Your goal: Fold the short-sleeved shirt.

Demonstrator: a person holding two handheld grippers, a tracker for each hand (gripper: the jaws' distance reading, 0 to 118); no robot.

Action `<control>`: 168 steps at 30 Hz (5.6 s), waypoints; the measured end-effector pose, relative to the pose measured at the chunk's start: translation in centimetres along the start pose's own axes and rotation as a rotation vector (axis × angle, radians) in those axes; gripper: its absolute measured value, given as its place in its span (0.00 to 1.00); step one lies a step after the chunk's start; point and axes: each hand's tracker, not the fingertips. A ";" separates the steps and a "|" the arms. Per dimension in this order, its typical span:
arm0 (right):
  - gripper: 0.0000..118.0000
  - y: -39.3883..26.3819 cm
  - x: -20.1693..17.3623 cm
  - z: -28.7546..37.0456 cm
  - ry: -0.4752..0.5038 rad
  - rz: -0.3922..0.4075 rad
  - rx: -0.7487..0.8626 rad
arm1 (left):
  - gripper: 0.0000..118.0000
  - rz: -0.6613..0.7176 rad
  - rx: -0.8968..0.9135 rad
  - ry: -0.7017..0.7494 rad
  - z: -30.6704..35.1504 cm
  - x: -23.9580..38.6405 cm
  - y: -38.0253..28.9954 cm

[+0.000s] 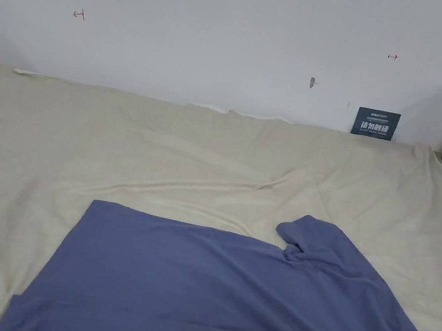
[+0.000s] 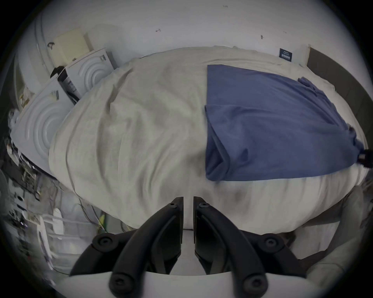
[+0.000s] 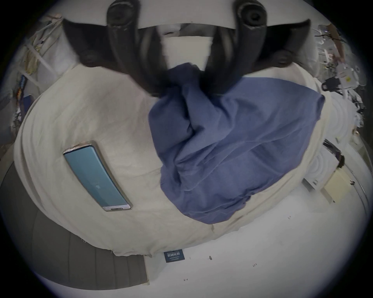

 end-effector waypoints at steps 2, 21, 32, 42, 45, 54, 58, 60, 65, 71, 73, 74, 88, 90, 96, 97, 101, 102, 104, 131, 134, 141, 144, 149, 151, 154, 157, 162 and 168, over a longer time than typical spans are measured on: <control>0.75 0.2 -0.4 0.3 -0.038 0.031 0.029 | 0.09 0.096 0.049 -0.111 1.1 -1.0 0.3; 0.00 10.9 -5.1 1.8 0.092 0.093 0.195 | 0.00 -0.075 0.248 -0.183 1.3 7.0 11.4; 0.59 26.7 -5.0 -11.5 0.027 0.064 -0.008 | 0.00 -0.085 0.213 -0.163 -4.3 9.6 19.0; 0.78 30.0 -5.7 -21.9 -0.095 0.121 -0.151 | 0.00 -0.084 0.120 -0.145 -8.4 9.8 19.5; 0.61 29.6 -6.3 -20.2 -0.094 0.163 -0.129 | 0.00 -0.070 0.107 -0.129 -8.8 9.5 19.3; 0.00 30.3 -7.4 -17.4 -0.125 0.205 -0.102 | 0.00 -0.060 0.104 -0.109 -8.7 8.1 20.2; 0.00 31.1 -7.4 -14.5 -0.063 0.176 -0.040 | 0.73 -0.024 0.081 -0.128 -10.1 6.8 23.5; 0.00 30.8 -8.0 -13.2 -0.054 0.184 -0.027 | 0.99 -0.029 0.036 -0.128 -11.6 6.5 25.3; 0.00 30.2 -8.6 -12.8 -0.057 0.219 -0.017 | 0.99 -0.007 -0.001 -0.156 -16.1 5.9 30.6; 0.00 29.7 -8.3 -13.5 -0.047 0.200 -0.023 | 0.99 -0.045 -0.081 -0.168 -22.6 7.4 33.8; 0.00 29.6 -8.1 -13.9 -0.053 0.210 -0.033 | 0.99 -0.053 -0.102 -0.149 -24.4 8.1 34.6; 0.00 29.5 -8.1 -14.0 -0.060 0.208 -0.036 | 0.99 -0.062 -0.141 -0.096 -24.6 8.7 34.4; 0.00 29.2 -7.5 -10.3 -0.023 0.190 0.001 | 0.04 -0.112 -0.022 -0.222 -18.5 9.7 33.7; 0.00 29.1 -7.2 -8.5 -0.016 0.188 0.020 | 0.04 -0.103 0.014 -0.241 -16.7 8.9 33.4; 0.00 27.6 -6.0 -2.8 0.002 0.165 0.091 | 0.04 -0.105 0.104 -0.260 -9.6 6.6 31.2; 0.00 27.0 -5.8 -1.8 0.013 0.166 0.099 | 0.04 -0.106 0.112 -0.266 -8.4 6.1 30.6; 0.00 23.0 -5.2 2.0 0.028 0.180 0.118 | 0.04 -0.092 0.162 -0.283 -3.8 4.2 26.7; 0.00 21.6 -4.9 3.0 0.027 0.181 0.123 | 0.04 -0.079 0.166 -0.279 -2.4 4.1 25.1; 0.00 18.6 -4.1 4.6 0.047 0.172 0.120 | 0.04 -0.073 0.173 -0.297 -0.7 3.2 21.5; 0.61 2.4 -5.7 8.6 0.099 0.152 0.212 | 1.00 0.332 0.058 -0.397 0.4 -1.3 6.3; 0.54 0.9 -9.1 8.5 0.247 0.151 0.237 | 0.91 0.335 0.077 -0.403 1.7 -1.3 4.7; 0.00 -2.5 -17.6 4.1 0.389 0.193 0.188 | 0.02 0.247 0.051 -0.329 1.8 -1.8 0.4; 0.00 -3.4 -20.6 2.8 0.492 0.175 0.101 | 0.01 0.257 0.029 -0.342 1.3 -3.1 -0.5; 0.00 -4.7 -24.9 1.0 0.493 0.261 0.057 | 0.01 0.287 0.027 -0.367 0.0 -5.0 0.5; 0.00 -4.8 -26.3 0.3 0.505 0.278 0.023 | 0.11 0.335 0.027 -0.423 -0.9 -6.0 1.7; 0.00 -4.9 -27.8 -0.4 0.502 0.298 0.005 | 0.49 0.382 -0.003 -0.502 -2.5 -6.6 3.7; 0.00 -4.9 -28.7 -0.8 0.489 0.322 -0.016 | 0.66 0.366 -0.019 -0.520 -4.8 -6.7 5.5; 0.00 -4.9 -29.3 -1.4 0.461 0.346 -0.034 | 0.66 0.468 -0.027 -0.679 -7.6 -7.2 7.7; 0.00 -4.7 -28.6 -2.1 0.432 0.329 -0.050 | 0.78 0.470 -0.077 -0.735 -10.2 -6.9 8.8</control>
